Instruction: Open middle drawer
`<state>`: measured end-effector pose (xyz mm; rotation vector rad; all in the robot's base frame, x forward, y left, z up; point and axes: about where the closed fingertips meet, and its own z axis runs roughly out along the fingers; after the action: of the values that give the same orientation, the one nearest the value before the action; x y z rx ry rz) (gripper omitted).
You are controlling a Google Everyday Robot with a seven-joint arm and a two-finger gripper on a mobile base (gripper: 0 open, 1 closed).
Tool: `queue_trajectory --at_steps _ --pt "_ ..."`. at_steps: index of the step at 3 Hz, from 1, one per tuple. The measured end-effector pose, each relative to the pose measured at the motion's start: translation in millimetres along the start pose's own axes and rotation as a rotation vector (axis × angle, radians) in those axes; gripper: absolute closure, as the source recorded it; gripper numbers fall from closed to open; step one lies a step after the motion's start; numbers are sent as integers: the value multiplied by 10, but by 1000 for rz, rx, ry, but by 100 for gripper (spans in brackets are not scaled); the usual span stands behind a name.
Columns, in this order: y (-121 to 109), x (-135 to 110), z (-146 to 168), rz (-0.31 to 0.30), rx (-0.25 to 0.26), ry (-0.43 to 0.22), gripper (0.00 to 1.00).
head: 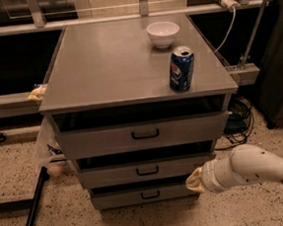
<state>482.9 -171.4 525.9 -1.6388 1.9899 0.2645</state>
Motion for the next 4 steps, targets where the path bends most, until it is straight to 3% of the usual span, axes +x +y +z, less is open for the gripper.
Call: queue_trajectory --at_steps 3,4 --pt "1 68 374 -16 62 -115 22" --pt "-78 60 508 -20 72 -156 9"
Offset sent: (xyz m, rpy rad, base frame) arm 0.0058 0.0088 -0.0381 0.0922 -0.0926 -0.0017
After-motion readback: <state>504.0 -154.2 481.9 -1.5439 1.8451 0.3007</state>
